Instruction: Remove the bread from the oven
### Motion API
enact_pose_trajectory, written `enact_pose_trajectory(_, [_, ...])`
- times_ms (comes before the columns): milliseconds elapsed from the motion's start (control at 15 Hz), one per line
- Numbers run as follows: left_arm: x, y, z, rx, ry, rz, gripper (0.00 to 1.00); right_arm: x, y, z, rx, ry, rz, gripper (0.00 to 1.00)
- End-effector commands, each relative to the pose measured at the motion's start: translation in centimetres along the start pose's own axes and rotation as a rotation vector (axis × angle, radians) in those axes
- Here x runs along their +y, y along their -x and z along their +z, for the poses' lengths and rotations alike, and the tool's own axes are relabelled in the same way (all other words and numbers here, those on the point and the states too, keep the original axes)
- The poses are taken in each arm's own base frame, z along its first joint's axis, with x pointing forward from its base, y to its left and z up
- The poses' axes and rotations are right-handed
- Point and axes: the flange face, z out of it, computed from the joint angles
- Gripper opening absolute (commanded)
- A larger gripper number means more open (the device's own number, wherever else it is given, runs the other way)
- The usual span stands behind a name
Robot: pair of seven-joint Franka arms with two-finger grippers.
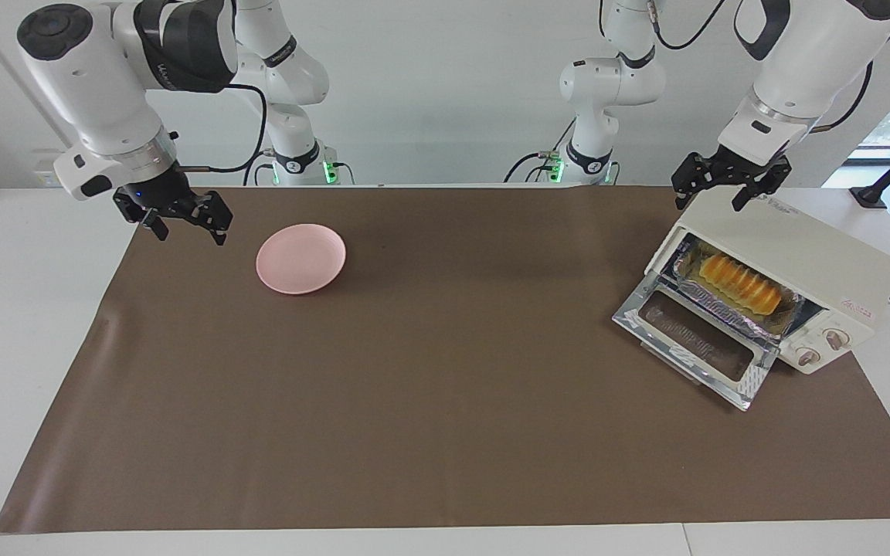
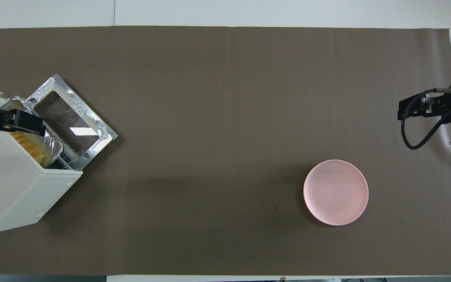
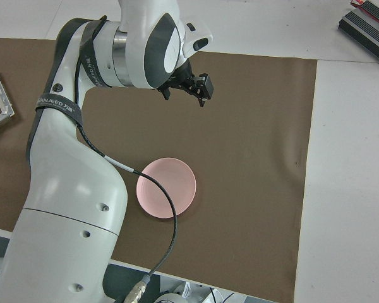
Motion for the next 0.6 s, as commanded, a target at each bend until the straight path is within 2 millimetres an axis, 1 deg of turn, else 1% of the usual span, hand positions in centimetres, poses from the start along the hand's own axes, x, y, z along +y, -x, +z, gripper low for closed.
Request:
enact_pose_trajectory(0, [0.12,0.84,-0.23,0.002,0.014,0.014,1.00,0.17,0.52,-0.03,0.000,0.007,-0.019,1.00])
enact_pose_trajectory(133, [0.23,0.69,0.05,-0.007,0.009,0.017,1.00,0.17,0.52,-0.03,0.000,0.007,-0.019,1.00])
enact_pose_trajectory(267, [0.61,0.52,-0.09,-0.003,0.000,0.027,1.00,0.17,0.52,-0.03,0.000,0.007,-0.019,1.00])
enact_pose_trajectory(467, [0.62,0.35,-0.15,0.011,0.001,0.026,1.00,0.17,0.52,-0.03,0.000,0.007,-0.019,1.00])
enact_pose_trajectory(533, [0.22,0.51,-0.31,0.014,0.001,0.013,1.00,0.17,0.54,-0.02,-0.002,0.007,-0.019,1.00])
